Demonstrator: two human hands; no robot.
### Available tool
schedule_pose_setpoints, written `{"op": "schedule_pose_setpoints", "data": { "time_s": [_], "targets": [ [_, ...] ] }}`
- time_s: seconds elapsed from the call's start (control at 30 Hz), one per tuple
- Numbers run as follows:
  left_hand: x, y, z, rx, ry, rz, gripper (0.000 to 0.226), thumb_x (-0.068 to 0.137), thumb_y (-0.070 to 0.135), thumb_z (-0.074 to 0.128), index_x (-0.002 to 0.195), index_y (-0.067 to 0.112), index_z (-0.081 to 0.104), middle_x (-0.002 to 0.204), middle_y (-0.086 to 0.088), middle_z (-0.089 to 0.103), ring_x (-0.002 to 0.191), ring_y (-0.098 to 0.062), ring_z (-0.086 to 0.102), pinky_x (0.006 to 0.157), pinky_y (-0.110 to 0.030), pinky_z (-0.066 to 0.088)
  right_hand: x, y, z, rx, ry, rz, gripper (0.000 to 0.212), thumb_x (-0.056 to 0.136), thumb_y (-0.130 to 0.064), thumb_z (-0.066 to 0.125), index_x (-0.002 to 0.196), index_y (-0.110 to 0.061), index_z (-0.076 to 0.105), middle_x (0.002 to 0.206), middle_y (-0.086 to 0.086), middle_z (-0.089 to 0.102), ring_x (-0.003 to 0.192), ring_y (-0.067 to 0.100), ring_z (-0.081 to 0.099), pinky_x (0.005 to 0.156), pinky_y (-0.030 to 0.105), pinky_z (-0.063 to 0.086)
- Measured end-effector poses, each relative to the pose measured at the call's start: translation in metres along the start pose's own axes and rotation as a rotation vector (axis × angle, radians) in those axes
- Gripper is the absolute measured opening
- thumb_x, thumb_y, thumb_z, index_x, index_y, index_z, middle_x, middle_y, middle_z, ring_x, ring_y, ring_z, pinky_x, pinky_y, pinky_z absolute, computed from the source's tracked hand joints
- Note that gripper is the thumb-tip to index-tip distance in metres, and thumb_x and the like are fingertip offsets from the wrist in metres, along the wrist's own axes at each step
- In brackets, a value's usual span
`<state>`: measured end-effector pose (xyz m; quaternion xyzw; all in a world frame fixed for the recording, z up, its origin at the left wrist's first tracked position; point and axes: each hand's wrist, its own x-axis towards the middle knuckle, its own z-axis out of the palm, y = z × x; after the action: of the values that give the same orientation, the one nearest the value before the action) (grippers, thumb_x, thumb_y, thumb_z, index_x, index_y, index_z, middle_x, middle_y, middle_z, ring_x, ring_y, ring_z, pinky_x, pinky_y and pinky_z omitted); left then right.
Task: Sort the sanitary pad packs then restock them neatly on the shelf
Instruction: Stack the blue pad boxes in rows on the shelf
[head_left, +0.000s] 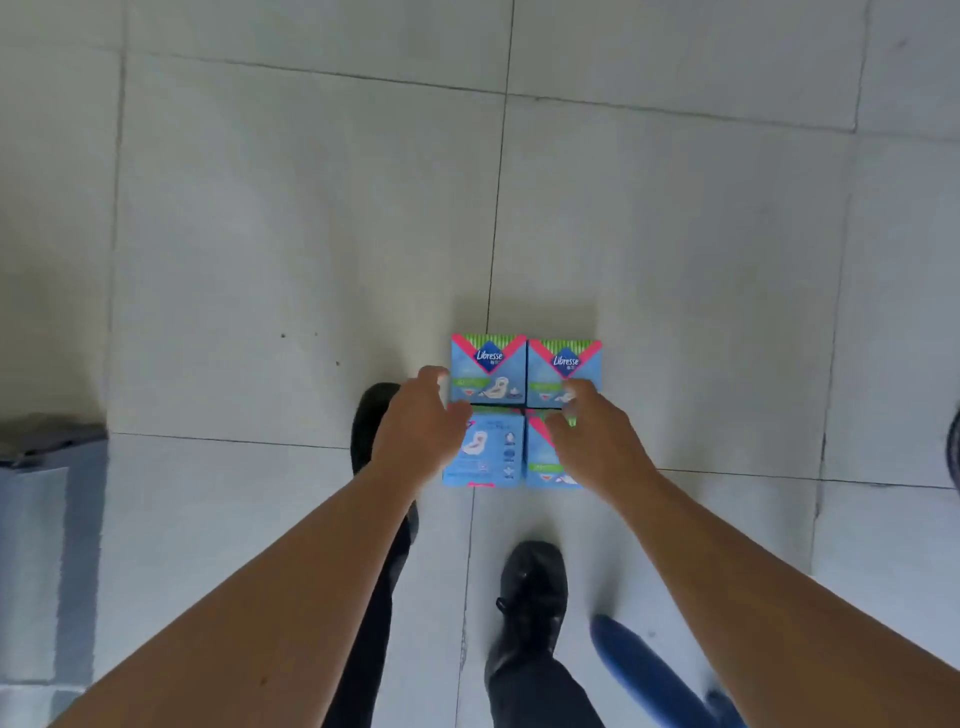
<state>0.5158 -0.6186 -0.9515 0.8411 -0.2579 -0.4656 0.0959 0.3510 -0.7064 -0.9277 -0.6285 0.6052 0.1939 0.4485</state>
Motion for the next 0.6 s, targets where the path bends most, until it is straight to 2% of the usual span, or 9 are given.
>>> {"op": "schedule_pose_setpoints", "data": {
  "time_s": [0.1,0.17,0.27,0.33,0.4,0.5,0.6],
  "targets": [
    [0.062,-0.015,0.035,0.008,-0.026,-0.004,0.050,0.094,0.029,0.056,0.139,0.013,0.042,0.132,-0.011,0.054,0.111,-0.025,0.057,0.086,-0.028,0.041,0.068,0.005,0.023,0.104,0.021,0.103,0.045,0.095,-0.022,0.048,0.139,-0.016,0.043,0.128,0.011,0.057,0.113,0.030,0.056,0.091,0.036,0.048],
    [0.096,-0.026,0.057,0.016,-0.035,-0.018,0.053,0.094,0.028,0.056,0.141,0.011,0.038,0.136,-0.012,0.050,0.118,-0.027,0.053,0.089,-0.030,0.041,0.107,0.016,0.033,0.079,0.047,0.138,0.044,0.095,-0.020,0.047,0.138,-0.012,0.043,0.127,0.015,0.056,0.112,0.033,0.055,0.088,0.034,0.046],
    [0.133,-0.040,0.080,-0.016,-0.023,-0.023,0.049,0.095,0.030,0.057,0.136,0.011,0.040,0.132,-0.011,0.052,0.117,-0.026,0.055,0.086,-0.030,0.043,0.143,0.031,0.041,0.041,0.134,0.113,0.040,0.095,-0.017,0.048,0.135,-0.009,0.047,0.124,0.014,0.058,0.113,0.032,0.056,0.086,0.032,0.043],
    [0.151,-0.050,0.090,-0.048,-0.002,-0.019,0.044,0.094,0.031,0.059,0.129,0.011,0.043,0.124,-0.010,0.056,0.111,-0.026,0.058,0.085,-0.034,0.049,0.156,0.033,0.054,0.085,0.119,0.043,0.036,0.096,-0.014,0.048,0.132,-0.010,0.051,0.114,0.008,0.061,0.106,0.027,0.059,0.086,0.033,0.046],
    [0.164,-0.057,0.100,-0.073,-0.006,-0.027,0.042,0.092,0.031,0.061,0.125,0.010,0.045,0.120,-0.010,0.059,0.107,-0.026,0.060,0.083,-0.034,0.049,0.165,0.029,0.072,0.122,0.071,-0.022,0.025,0.094,-0.012,0.049,0.117,-0.008,0.057,0.099,0.006,0.061,0.089,0.023,0.057,0.077,0.033,0.045],
    [0.173,-0.062,0.104,-0.175,0.007,-0.062,0.043,0.089,0.028,0.065,0.125,0.010,0.050,0.116,-0.007,0.062,0.102,-0.023,0.062,0.077,-0.029,0.047,0.172,0.016,0.095,0.176,0.102,-0.022,0.006,0.088,-0.008,0.049,0.085,-0.004,0.051,0.072,0.006,0.051,0.059,0.018,0.042,0.054,0.030,0.031],
    [0.172,-0.059,0.087,-0.313,0.042,-0.068,0.043,0.088,0.023,0.067,0.125,0.006,0.053,0.111,-0.004,0.063,0.099,-0.020,0.063,0.080,-0.030,0.051,0.167,-0.003,0.098,0.305,0.133,-0.009,0.022,0.085,-0.001,0.049,0.066,-0.009,0.040,0.060,0.002,0.040,0.050,0.012,0.030,0.047,0.023,0.026]
  ]
}}
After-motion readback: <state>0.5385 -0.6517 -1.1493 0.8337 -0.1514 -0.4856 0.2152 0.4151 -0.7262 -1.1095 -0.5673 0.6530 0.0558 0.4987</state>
